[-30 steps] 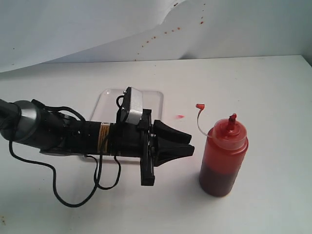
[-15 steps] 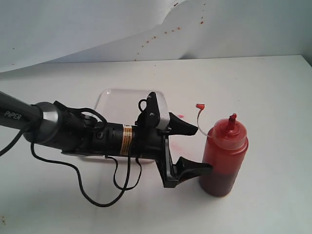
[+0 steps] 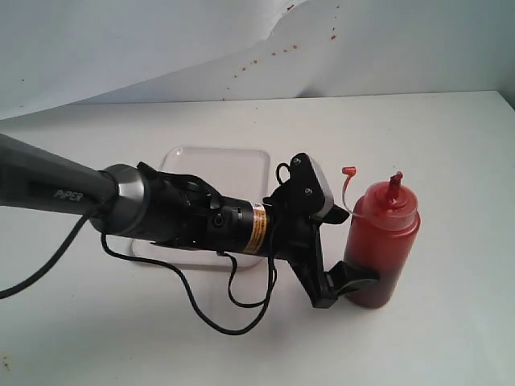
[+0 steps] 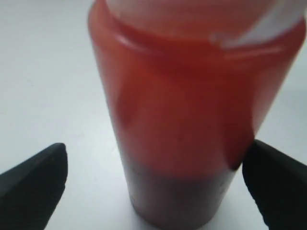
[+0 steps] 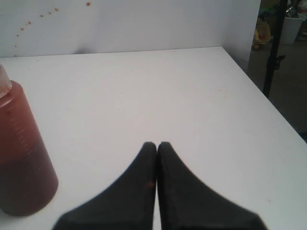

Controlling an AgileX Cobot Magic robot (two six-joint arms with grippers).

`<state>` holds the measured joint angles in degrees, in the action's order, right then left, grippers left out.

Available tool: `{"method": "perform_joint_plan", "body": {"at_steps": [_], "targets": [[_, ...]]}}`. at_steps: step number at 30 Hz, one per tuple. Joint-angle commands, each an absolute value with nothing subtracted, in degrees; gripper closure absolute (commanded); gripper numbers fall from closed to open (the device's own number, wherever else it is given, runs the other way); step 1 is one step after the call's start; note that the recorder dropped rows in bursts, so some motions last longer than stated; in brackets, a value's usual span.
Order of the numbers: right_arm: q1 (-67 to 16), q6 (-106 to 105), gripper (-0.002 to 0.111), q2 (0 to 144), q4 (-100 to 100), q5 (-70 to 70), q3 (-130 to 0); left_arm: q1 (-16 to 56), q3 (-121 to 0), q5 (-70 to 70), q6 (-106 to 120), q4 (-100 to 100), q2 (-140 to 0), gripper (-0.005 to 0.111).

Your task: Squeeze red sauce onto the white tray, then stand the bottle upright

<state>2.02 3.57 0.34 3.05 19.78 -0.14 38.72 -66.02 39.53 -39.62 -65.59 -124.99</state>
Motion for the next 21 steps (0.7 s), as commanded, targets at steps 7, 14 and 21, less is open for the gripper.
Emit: {"method": "perform_joint_plan", "body": {"at_steps": [7, 14, 21], "targets": [[1.9, 3.5, 0.108, 0.0, 2.7, 19.6, 0.0, 39.0, -75.0, 39.5, -43.6, -65.8, -133.8, 0.016], [1.9, 3.5, 0.108, 0.0, 2.7, 19.6, 0.0, 39.0, -78.2, 43.9, -43.5, -65.7, -137.7, 0.016], [1.9, 3.5, 0.108, 0.0, 2.7, 19.6, 0.0, 39.0, -78.3, 46.1, -40.0, -59.5, -138.3, 0.016]]}}
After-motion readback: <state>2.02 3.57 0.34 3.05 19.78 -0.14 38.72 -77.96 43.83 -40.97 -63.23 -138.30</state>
